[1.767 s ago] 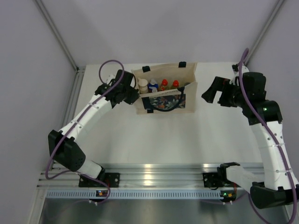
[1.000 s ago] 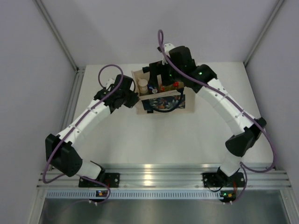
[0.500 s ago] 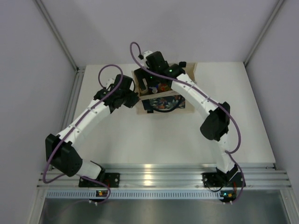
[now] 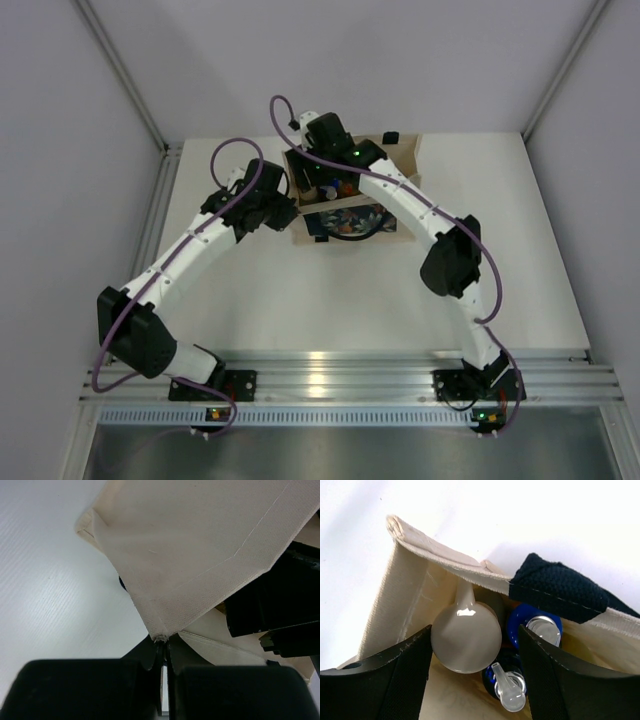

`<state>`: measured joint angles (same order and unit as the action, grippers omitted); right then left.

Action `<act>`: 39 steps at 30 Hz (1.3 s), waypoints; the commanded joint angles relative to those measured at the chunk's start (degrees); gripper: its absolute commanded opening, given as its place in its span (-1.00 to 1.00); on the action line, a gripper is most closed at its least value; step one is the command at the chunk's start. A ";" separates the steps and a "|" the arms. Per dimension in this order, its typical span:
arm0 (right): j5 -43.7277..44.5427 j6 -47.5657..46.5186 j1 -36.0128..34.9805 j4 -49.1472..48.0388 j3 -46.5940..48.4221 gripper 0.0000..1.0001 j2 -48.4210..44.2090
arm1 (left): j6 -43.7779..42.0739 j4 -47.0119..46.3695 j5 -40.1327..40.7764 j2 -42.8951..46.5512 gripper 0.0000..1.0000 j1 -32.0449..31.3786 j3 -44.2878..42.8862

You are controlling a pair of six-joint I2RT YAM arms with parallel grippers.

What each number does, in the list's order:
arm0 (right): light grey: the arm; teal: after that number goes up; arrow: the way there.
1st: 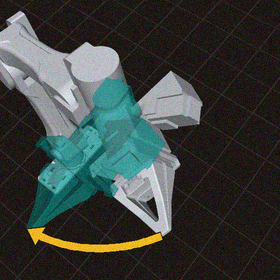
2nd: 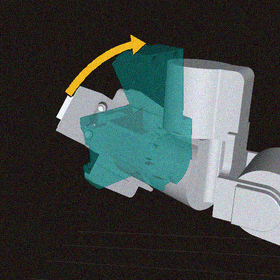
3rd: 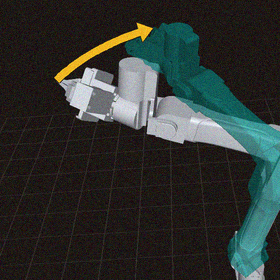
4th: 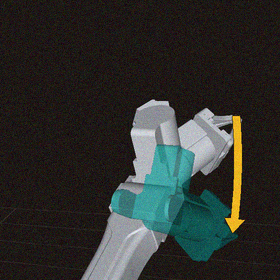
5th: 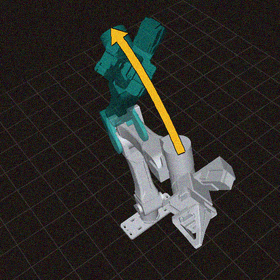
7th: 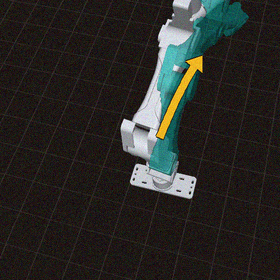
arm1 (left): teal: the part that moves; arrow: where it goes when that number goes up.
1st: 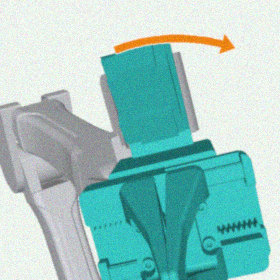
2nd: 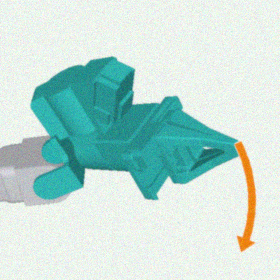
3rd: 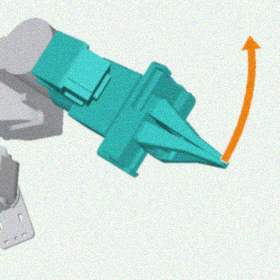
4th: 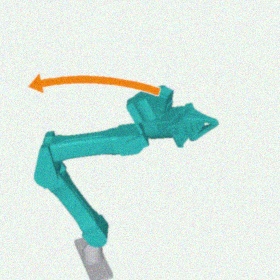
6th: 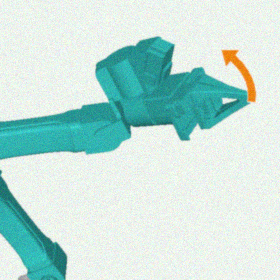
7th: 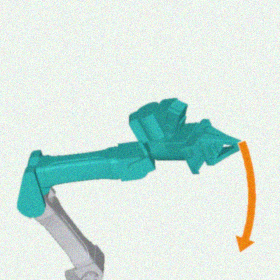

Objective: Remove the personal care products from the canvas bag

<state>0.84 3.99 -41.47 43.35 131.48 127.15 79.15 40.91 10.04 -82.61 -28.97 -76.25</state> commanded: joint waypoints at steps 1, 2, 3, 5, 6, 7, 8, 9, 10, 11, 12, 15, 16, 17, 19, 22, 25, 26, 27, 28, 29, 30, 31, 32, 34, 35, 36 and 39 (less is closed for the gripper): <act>-0.32 -1.79 -1.15 -5.30 3.17 0.29 1.25 | -0.49 3.13 -1.87 -0.18 -1.00 -0.21 1.54; -0.14 -1.97 -1.24 -5.30 3.08 0.25 1.43 | -0.67 3.04 -1.78 -0.01 -1.00 -0.21 1.63; 0.04 -1.97 -1.24 -5.30 3.08 0.22 1.61 | -0.76 3.13 -1.43 -0.01 -1.00 -0.21 1.72; 0.30 -2.32 -1.77 -5.56 3.08 0.19 1.69 | -0.84 3.13 -1.34 0.43 -1.00 -0.12 2.07; 0.30 -2.41 -1.86 -5.73 3.17 0.13 1.78 | -0.84 3.13 -1.26 0.60 -1.00 -0.21 2.16; 0.48 -2.49 -2.12 -6.00 3.26 0.09 1.78 | -0.84 3.13 -1.34 0.61 -1.00 -0.12 2.24; 0.39 -2.49 -2.29 -6.09 3.26 0.04 1.78 | -0.84 3.04 -1.26 0.69 -1.00 -0.21 2.33; 0.48 -2.49 -2.38 -6.17 3.43 -0.03 1.78 | -0.84 3.04 -1.34 0.61 -1.00 -0.21 2.24; 0.82 -2.32 -2.56 -6.09 3.34 -0.04 1.70 | -0.84 3.13 -1.34 0.78 -1.00 -0.12 2.24; 1.00 -2.32 -2.82 -6.09 3.26 -0.04 1.52 | -0.84 3.13 -1.34 0.70 -1.00 -0.21 2.24; 1.09 -2.41 -3.08 -6.00 3.17 -0.02 1.35 | -0.84 3.04 -1.26 0.78 -1.00 -0.12 2.16; 2.49 -2.49 -3.70 -6.00 2.12 0.05 1.17 | -0.76 3.13 -1.34 0.61 -1.00 -0.21 1.98; 2.67 -2.58 -3.79 -6.09 1.85 0.06 1.17 | -0.76 3.13 -1.34 0.52 -1.00 -0.21 1.98; 3.11 -2.50 -3.88 -6.17 1.59 0.10 1.17 | -0.67 3.04 -1.43 0.52 -1.00 -0.21 1.89; 3.64 -2.23 -3.88 -6.17 0.89 0.11 1.34 | -0.67 3.04 -1.52 0.43 -1.00 -0.12 1.89; 4.17 -1.88 -3.88 -6.09 0.53 0.01 1.34 | -0.67 3.04 -1.60 0.61 -1.00 -0.21 1.89; 3.73 -0.83 -3.88 -6.26 0.44 -0.21 1.26 | -0.76 3.04 -1.43 0.78 -1.00 -0.12 1.89; 3.55 -0.74 -3.97 -6.35 0.53 -0.40 1.26 | -0.76 3.13 -1.34 0.78 -1.00 -0.12 1.98; 3.47 -0.48 -3.97 -6.44 0.53 -0.43 1.26 | -0.76 3.04 -1.34 0.78 -1.00 -0.12 1.89; 3.29 -0.47 -3.88 -6.44 0.53 -0.44 1.26 | -0.76 3.04 -1.43 0.87 -1.00 -0.12 1.89; 3.29 -0.13 -3.88 -6.44 0.44 -0.63 1.17 | -0.76 3.04 -1.43 0.87 -1.00 -0.03 1.89; 3.20 -0.03 -3.97 -6.53 0.53 -0.82 1.08 | -0.76 3.04 -1.43 0.87 -1.00 -0.12 1.81; 3.20 0.14 -3.97 -6.53 0.44 -1.00 0.82 | -0.76 3.04 -1.43 0.87 -1.00 -0.03 1.80; 3.29 0.23 -3.97 -6.79 0.53 -1.00 0.21 | -0.76 3.04 -1.34 0.87 -1.00 -0.12 1.72; 4.68 0.32 -4.58 -7.23 0.53 -1.00 -0.85 | -0.84 3.04 -1.34 0.96 -1.00 0.05 1.72; 5.30 0.14 -4.76 -7.67 0.62 -1.00 -2.16 | -0.76 3.04 -1.34 0.96 -1.00 -0.03 1.72; 6.09 0.14 -4.84 -7.93 0.88 -1.00 -2.87 | -0.76 3.04 -1.34 0.87 -1.00 0.14 1.72; 8.64 0.23 -5.02 -8.72 0.97 -1.00 -5.77 | -0.41 2.95 -1.60 0.87 -1.00 0.14 1.63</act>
<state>7.01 3.22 -44.25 41.17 131.66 127.68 79.15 40.82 9.91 -82.19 -28.93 -75.64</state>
